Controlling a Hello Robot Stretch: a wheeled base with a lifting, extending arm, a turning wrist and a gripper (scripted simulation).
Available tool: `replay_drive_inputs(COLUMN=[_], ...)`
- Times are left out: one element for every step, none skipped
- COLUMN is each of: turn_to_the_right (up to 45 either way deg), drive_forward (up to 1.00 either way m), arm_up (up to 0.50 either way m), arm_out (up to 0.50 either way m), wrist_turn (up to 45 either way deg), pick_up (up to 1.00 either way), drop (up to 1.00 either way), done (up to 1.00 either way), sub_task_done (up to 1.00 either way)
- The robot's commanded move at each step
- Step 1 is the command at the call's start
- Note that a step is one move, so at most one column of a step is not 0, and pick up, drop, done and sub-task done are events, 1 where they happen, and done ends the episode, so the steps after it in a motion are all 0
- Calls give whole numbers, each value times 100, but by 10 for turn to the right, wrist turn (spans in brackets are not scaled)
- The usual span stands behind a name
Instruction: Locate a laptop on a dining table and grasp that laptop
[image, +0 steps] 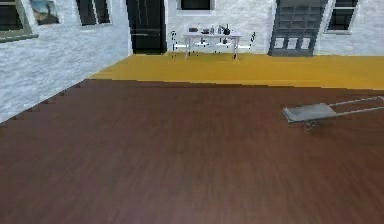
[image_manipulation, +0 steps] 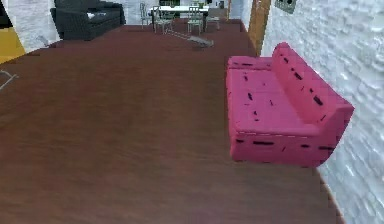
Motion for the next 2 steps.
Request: replay_drive_inputs(turn_to_the_right=[0,-360], drive_forward=[25,0], arm_up=[0,0], arm_out=[0,0], wrist_turn=[0,0], pick_up=[0,0], drop=[0,0], done=[0,0], sub_task_done=[0,0])
